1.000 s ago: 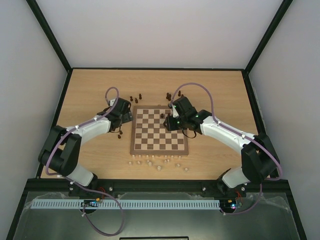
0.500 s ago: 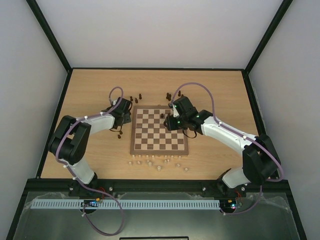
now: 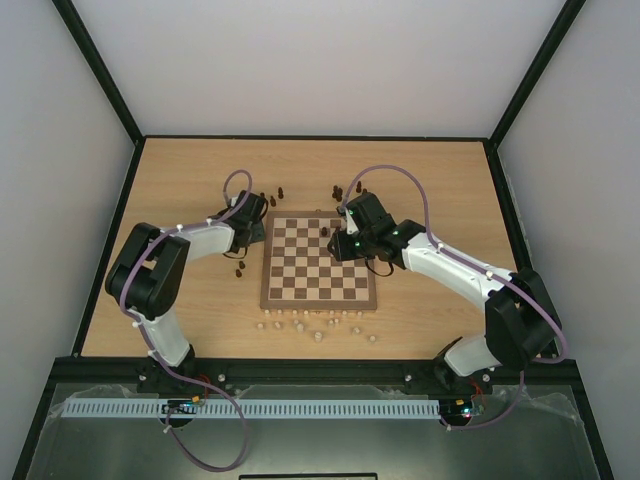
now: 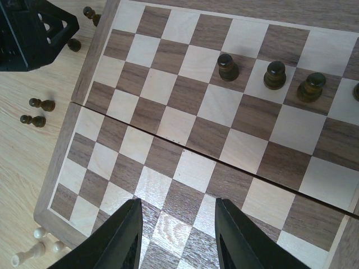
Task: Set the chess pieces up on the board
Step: Pick up the chess piece at the center of the board.
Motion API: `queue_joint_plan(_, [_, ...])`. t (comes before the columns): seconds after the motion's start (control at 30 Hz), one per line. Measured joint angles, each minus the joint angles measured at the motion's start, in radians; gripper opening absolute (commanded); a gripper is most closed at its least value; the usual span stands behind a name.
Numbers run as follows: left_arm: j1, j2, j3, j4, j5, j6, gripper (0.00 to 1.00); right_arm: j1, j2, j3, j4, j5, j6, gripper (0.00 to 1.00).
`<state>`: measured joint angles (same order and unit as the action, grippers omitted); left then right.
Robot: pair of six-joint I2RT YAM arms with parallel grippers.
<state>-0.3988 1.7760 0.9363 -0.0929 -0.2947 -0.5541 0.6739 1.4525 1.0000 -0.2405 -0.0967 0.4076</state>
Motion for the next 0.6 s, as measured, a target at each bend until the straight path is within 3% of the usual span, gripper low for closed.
queue_joint_plan(0.37, [-0.001, 0.000, -0.001, 0.003, 0.003, 0.002, 0.31, 0.000, 0.000, -0.002, 0.000, 0.000, 0.000, 0.36])
queue_joint_plan(0.6, [-0.002, 0.000, -0.018, 0.000, 0.003, -0.003, 0.23, 0.000, 0.000, -0.010, 0.002, 0.000, 0.000, 0.36])
